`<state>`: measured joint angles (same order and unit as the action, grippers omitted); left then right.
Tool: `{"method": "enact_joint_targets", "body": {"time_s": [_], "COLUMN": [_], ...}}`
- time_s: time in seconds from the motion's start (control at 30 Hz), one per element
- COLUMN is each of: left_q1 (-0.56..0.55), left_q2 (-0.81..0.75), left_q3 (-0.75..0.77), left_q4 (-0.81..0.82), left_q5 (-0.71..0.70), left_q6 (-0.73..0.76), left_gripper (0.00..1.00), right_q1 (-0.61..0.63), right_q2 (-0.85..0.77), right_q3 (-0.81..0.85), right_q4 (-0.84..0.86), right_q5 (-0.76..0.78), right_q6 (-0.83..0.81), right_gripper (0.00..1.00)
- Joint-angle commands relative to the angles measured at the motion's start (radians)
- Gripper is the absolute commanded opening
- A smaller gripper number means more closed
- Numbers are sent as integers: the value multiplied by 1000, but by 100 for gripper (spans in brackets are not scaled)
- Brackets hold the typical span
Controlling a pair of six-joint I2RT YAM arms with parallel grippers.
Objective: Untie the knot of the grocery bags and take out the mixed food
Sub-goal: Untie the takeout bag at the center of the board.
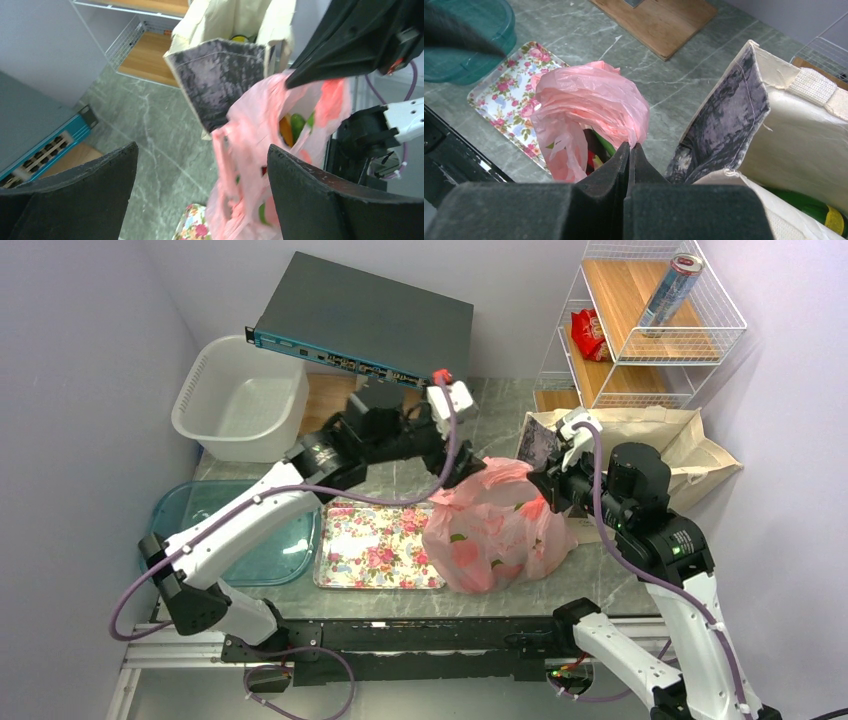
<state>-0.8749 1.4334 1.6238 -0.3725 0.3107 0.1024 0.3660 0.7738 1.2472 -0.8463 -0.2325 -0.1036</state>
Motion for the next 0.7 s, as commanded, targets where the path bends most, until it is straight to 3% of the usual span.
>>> {"method": "enact_joint_targets", "body": {"time_s": [0.0,0.2,0.27,0.33,0.4,0.57,0.63,0.67], "left_q1": [-119,-161,-142,-81,-28,56,93,114], "left_q2": [81,188,205,199,158,30,12,6], "left_q3": [29,56,57,64,46,-48,-62,-71], "left_q4": [-69,-123,-142,-168,-153,-124,-170,-188], "left_q5": [-208,-515,-586,-591,-577,-486,-456,-441], "left_q6": [-37,-31,-19,-42,-39,41,40,34], "left_gripper": [99,99,87,66,53,53,47,40], "right_q1": [-3,-2,-3,-3,-2,-3,-2,-3], "right_q2": [17,18,10,-3,-16,-48,-61,-67], "right_q3": [54,94,95,88,84,65,51,46], "right_q4": [100,91,83,75,62,35,35,34], "right_q5": [-21,9,23,42,76,151,166,169], "right_q6": [48,55,47,32,25,2,-6,-7], "right_gripper": [0,0,0,0,0,0,0,0]}}
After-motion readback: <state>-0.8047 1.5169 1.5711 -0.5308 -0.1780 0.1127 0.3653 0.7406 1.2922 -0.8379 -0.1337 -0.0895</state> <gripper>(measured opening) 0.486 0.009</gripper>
